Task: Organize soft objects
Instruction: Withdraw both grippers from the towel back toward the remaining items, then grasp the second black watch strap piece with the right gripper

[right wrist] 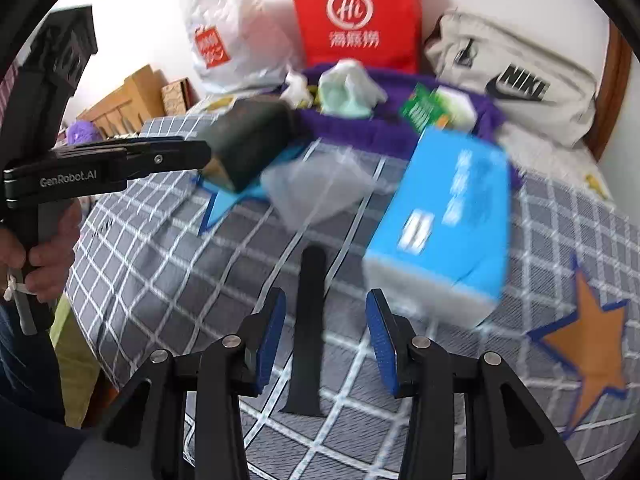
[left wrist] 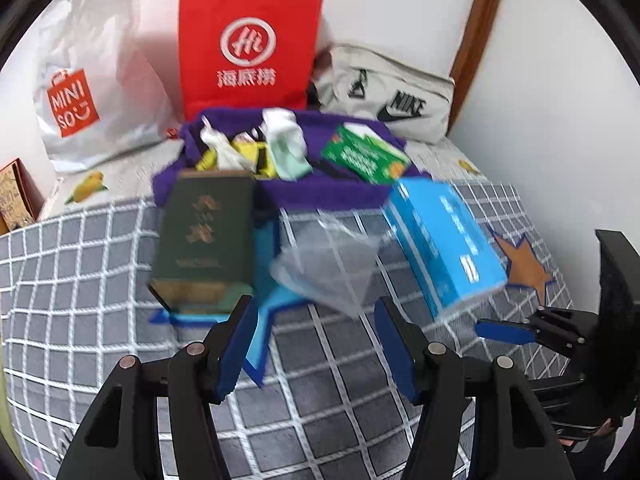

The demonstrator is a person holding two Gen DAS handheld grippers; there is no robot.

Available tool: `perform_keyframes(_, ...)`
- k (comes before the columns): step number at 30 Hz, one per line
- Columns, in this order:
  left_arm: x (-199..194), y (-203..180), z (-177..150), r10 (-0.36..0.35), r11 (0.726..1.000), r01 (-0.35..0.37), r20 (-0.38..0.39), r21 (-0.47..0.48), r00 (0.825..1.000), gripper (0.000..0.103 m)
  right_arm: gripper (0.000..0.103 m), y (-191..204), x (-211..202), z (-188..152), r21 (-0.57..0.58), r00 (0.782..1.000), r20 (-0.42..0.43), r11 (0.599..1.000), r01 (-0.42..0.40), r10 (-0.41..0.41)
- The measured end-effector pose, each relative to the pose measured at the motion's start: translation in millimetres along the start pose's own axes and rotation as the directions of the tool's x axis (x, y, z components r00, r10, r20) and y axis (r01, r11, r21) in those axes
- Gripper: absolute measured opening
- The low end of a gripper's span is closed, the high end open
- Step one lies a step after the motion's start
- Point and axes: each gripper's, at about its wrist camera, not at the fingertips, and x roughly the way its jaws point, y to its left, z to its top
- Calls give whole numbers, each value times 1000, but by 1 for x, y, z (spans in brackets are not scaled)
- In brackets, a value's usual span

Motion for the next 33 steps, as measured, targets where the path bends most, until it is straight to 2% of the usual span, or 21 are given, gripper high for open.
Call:
perform_keyframes(3,9,-4,-11,22,1000,-22,-22,13,1000,59,43,3,14,-11,-9,1000,-9,1000,5,-5)
perform_keyframes(8,13,4,-18,10,1000,-11,-41,-23,999,59,43,3,38,-18,-10,1000,-26,1000,-2,1)
perform_keyframes(11,15,6,-16,15,1000,-15,-34,-23,999,59,43,12,41,-20,-62,1000,8,998,23,-22)
perform_keyframes(13,18,4,-13,4,1000,-4,-29,-21,1000,59,36,19,45,-21,-108,998,19,992,61,-59)
perform_keyframes(14,20,2,-12,-1,1000,0,-29,-18,1000,59,22,22,45,-21,-132,996,32,988,83,-79)
perform_keyframes(18,33,-10,-8,-19,1000,20,-44,15,999,59,21,16,41,-23,-114,998,39,992,60,-56)
perform_keyframes(22,49,-23,-7,-47,998,49,-63,38,997,59,21,7,30,-31,-93,995,30,991,94,-92)
perform_keyframes(24,58,-31,-7,-36,998,40,-73,56,997,59,21,0,24,-35,-75,993,27,990,119,-117)
perform_keyframes(28,77,-41,-7,0,996,8,-99,87,995,59,21,-16,13,-44,-28,994,21,994,105,-104)
perform_keyframes(31,92,-46,-7,62,992,-48,-123,113,990,59,21,-17,11,-48,-36,995,18,994,99,-99)
perform_keyframes(33,95,-48,-7,93,988,-79,-103,130,990,59,20,-15,12,-49,-52,994,13,993,109,-109)
